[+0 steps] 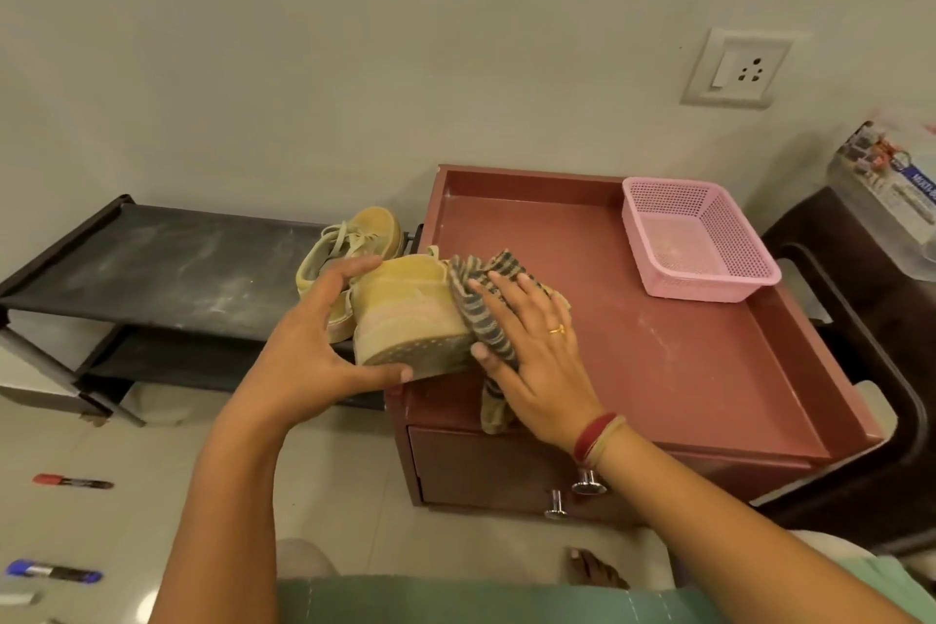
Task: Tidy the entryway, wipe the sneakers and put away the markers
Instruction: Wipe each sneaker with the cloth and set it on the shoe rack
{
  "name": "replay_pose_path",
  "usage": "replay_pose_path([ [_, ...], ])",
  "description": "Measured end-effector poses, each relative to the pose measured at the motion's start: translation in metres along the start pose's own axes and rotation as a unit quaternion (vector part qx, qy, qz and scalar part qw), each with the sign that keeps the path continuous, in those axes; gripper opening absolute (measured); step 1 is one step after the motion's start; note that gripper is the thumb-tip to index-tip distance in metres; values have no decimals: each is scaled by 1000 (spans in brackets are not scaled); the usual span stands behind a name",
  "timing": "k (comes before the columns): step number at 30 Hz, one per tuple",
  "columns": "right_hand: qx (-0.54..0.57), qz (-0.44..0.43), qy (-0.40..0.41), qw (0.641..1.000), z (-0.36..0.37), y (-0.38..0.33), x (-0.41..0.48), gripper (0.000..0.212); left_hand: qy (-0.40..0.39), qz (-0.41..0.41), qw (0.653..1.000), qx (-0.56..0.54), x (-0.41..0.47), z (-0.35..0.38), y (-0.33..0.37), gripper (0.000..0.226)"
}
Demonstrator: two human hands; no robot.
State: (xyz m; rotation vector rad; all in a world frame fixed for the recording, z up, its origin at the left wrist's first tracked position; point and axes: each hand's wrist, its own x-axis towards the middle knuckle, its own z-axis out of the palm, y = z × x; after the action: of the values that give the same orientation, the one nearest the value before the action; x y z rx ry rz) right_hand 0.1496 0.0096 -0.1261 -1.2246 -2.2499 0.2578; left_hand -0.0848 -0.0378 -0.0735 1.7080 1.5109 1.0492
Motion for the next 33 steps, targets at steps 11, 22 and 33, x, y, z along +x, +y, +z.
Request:
replay_pose_path([
  [11,181,162,63,968,0,-6,-6,71,-18,-31,997,63,-9,0,0,104],
  [22,257,232,107,932,4,1,9,52,-7,-60,996,66,-19,7,1,105],
  [33,358,346,107,861,-29,59,29,25,-49,-102,984,138,-3,-2,7,105],
])
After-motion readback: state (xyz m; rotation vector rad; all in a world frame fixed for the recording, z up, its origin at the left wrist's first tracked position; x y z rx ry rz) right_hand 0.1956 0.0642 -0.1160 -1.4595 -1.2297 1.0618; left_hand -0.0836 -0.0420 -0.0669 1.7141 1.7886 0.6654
